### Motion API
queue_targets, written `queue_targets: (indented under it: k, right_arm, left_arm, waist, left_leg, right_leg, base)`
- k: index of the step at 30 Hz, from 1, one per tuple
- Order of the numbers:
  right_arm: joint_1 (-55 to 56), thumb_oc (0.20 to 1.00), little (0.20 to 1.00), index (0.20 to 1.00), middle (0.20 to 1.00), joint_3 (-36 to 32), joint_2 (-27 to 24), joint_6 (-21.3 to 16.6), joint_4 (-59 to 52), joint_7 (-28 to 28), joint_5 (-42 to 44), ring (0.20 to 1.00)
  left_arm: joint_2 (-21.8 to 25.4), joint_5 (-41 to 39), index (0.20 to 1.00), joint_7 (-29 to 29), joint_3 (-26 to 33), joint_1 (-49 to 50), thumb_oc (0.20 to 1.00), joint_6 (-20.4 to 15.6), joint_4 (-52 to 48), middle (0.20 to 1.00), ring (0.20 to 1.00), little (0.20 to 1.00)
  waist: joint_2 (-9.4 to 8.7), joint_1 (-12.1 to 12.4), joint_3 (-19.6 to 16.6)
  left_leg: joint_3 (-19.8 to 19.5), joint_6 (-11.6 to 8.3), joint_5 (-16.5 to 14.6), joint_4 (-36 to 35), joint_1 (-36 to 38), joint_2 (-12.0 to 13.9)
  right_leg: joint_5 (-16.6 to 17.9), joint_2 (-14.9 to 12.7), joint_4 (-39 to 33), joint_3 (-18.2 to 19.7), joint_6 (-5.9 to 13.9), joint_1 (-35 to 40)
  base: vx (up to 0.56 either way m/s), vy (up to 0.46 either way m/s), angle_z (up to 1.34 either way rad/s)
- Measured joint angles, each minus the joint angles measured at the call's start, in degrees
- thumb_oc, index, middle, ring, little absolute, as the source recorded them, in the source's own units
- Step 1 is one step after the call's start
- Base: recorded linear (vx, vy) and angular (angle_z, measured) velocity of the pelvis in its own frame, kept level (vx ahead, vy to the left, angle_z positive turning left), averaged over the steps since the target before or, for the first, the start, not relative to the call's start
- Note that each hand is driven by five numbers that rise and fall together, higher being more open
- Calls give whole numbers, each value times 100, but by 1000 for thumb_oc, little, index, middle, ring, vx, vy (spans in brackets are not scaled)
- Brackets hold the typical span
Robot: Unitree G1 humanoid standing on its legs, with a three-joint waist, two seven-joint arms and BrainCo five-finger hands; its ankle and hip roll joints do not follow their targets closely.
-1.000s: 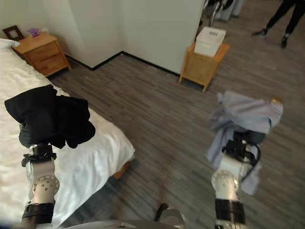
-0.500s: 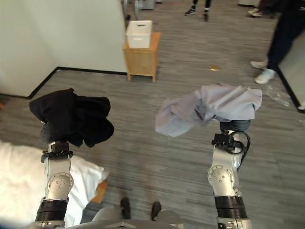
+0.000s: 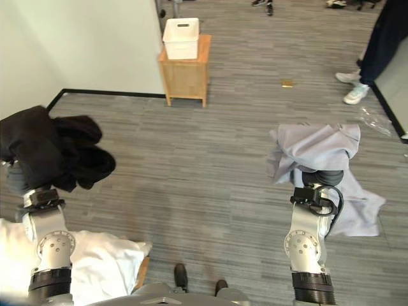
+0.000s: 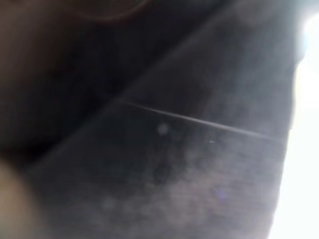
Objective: Pick up bed clothes into laundry basket.
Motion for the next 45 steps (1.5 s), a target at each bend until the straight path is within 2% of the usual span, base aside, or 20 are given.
queue_targets:
  k: [2, 3, 6, 10, 14, 15, 17, 18, 21, 22, 24, 27, 31, 33, 35, 37, 38, 40, 43, 45]
  right_arm:
    - [85, 200, 200, 200, 200, 21, 28, 47, -212, -14, -199, 200]
    - [179, 200, 200, 200, 200, 21, 53, 50, -365, -12, -204, 200]
    - [223, 200, 200, 200, 200, -2, -16, 45, -493, -27, -387, 200]
    - [217, 200, 200, 200, 200, -12, -45, 6, -491, -50, -413, 200]
    - [373, 200, 200, 200, 200, -133, -7, 14, -487, -72, -458, 200]
    - [399, 200, 200, 200, 200, -232, -2, 13, -491, -96, -480, 200]
    - [406, 200, 200, 200, 200, -229, -67, 11, -478, -92, -503, 200]
    - [389, 200, 200, 200, 200, -195, -123, -51, -417, -81, -511, 200]
    - [335, 200, 200, 200, 200, -209, -374, -73, -173, -117, -508, 200]
    - [312, 200, 200, 200, 200, -362, -327, -105, -10, -179, -498, 200]
    - [265, 200, 200, 200, 200, -376, -231, -144, 25, -284, -427, 200]
    - [-44, 200, 200, 200, 200, -157, -116, -164, 200, -333, -406, 200]
    - [148, 200, 200, 200, 200, 215, -426, -190, 289, -334, -406, 200]
    - [147, 200, 200, 200, 200, 307, -491, -52, 356, -322, -409, 200]
    - [254, 200, 200, 200, 200, 318, -293, 37, 367, -311, -405, 200]
    - [426, 200, 200, 200, 200, 369, -179, 121, 130, -272, -423, 200]
    - [383, 200, 200, 200, 200, 463, -132, 110, 26, -274, -435, 200]
    - [244, 200, 200, 200, 200, 743, 199, 132, -26, -230, -589, 200]
    - [-1, 200, 200, 200, 200, 1033, 48, 293, 116, -228, -637, 200]
    - [8, 200, 200, 200, 200, 1025, -139, 325, 139, -228, -636, 200]
  left_arm:
    - [28, 101, 200, 101, -146, 28, 200, -33, 193, 200, 200, 200]
    - [26, 101, 200, 162, -217, 36, 200, -36, 187, 200, 200, 200]
    - [30, 127, 200, 216, -506, 39, 200, 3, 175, 200, 200, 200]
    - [98, 323, 200, 162, -782, -249, 200, 13, 624, 200, 200, 200]
    - [-39, 474, 200, 159, -872, -206, 200, 47, 722, 200, 200, 200]
    - [-226, 520, 200, 153, -827, -113, 200, 55, 693, 200, 200, 200]
    - [-265, 522, 200, 140, -915, -60, 200, 56, 703, 200, 200, 200]
    - [-221, 519, 200, 131, -974, -50, 200, 53, 698, 200, 200, 200]
    - [-168, 507, 200, 106, -1017, -122, 200, 38, 633, 200, 200, 200]
    - [-134, 504, 200, 59, -1152, -265, 200, 35, 521, 200, 200, 200]
    - [-41, 469, 200, 1, -1166, -309, 200, 63, 489, 200, 200, 200]
    - [50, 450, 200, 2, -1052, -143, 200, 59, 506, 200, 200, 200]
    - [132, 461, 200, -18, -1118, 87, 200, 169, 672, 200, 200, 200]
    - [132, 465, 200, -13, -859, 127, 200, 166, 620, 200, 200, 200]
    - [180, 464, 200, 11, -649, 113, 200, 214, 633, 200, 200, 200]
    - [252, 475, 200, 23, -699, 135, 200, 255, 624, 200, 200, 200]
    - [216, 474, 200, 120, -700, 38, 200, 246, 628, 200, 200, 200]
    - [345, 531, 200, 219, -926, -68, 200, 231, 639, 200, 200, 200]
    - [400, 575, 200, 222, -1208, -162, 200, 256, 587, 200, 200, 200]
    - [421, 566, 200, 206, -1176, -283, 200, 244, 573, 200, 200, 200]
  waist:
    - [33, -4, 131]
    - [-68, -73, 199]
    - [-161, -273, 265]
    - [-124, -466, 364]
    - [-145, -575, 355]
    - [55, -593, 323]
    - [69, -706, 282]
    - [68, -740, 266]
    - [-113, -592, 277]
    - [-243, -507, 316]
    - [-503, -504, 382]
    - [-594, -191, 451]
    - [-333, -122, 254]
    - [-277, 62, 112]
    - [-543, -90, 67]
    - [-610, -71, -33]
    - [-702, -33, -26]
    - [-750, -160, -40]
    - [-357, -143, 68]
    - [-217, -283, 133]
  left_leg:
    - [-102, 132, -118, 0, 158, -44]
    - [-150, 185, -155, 0, 223, -161]
    - [-182, 233, -316, 141, 80, -288]
    - [-348, 120, -685, 518, 72, -320]
    - [-474, -76, -1177, 658, 437, -313]
    - [-503, -502, -1431, 713, 801, 35]
    - [-438, -606, -1396, 1863, 435, 344]
    - [-478, -913, -1257, 2494, 212, 414]
    - [-362, -1519, -352, 5125, -847, 1053]
    - [-151, -1445, -305, 5921, -1342, 1263]
    - [301, -1263, -402, 5425, -1804, 1403]
    - [810, -781, -244, 3637, -2285, 1726]
    - [216, -622, -128, 691, -2182, 878]
    - [499, -559, -529, 977, -1976, 856]
    - [745, -623, -56, 1641, -1895, 843]
    - [909, -268, 177, 1476, -1451, 625]
    - [928, -158, 2, 1283, -1087, 443]
    - [828, 125, -181, 952, -496, -39]
    - [748, 97, -356, 517, 259, -143]
    - [446, -51, -431, 427, 562, -160]
  right_leg:
    - [-460, -411, 2984, -116, 389, -1545]
    - [-539, -611, 3253, -70, 383, -1867]
    - [-319, -946, 2043, -42, 245, -2601]
    - [686, -1109, -347, 96, 391, -2589]
    - [1181, -1557, -807, -1280, 356, -2196]
    - [1158, -1318, 231, -1495, 59, -1822]
    - [1235, -1099, 329, -1372, -365, -1459]
    - [843, -1034, 421, -1335, -272, -1355]
    - [373, -779, 522, -1288, -721, -935]
    - [219, -683, 334, -1278, -732, -556]
    - [-16, -534, -205, -1131, -834, 18]
    - [97, -190, -744, -997, -556, 747]
    - [-307, -89, -1000, -967, -87, 1630]
    - [-730, -89, -1042, -844, 58, 2059]
    - [-906, -378, -492, -768, 109, 2265]
    - [-420, -754, 1205, -629, -8, 1658]
    - [197, -1319, 3200, -346, 429, 759]
    - [396, -2013, 5513, -171, 417, -749]
    - [-224, -1667, 5065, -280, 298, -2226]
    - [-182, -1490, 3083, -593, 98, -2421]
  base:
    - [247, 53, 6]
    - [388, -29, 27]
    - [291, -69, 41]
    - [404, -147, 25]
    - [559, -227, 15]
    - [726, -412, 21]
    - [524, -356, 30]
    - [169, -168, 33]
    - [479, -377, -19]
    - [616, -241, -20]
    - [483, -140, 14]
    - [463, 66, -51]
    - [686, 7, -48]
    - [595, 32, -86]
    - [470, 142, -11]
    - [544, 261, -15]
    - [437, 234, 1]
    - [517, 158, 23]
    - [423, -50, 24]
    - [352, -154, 86]
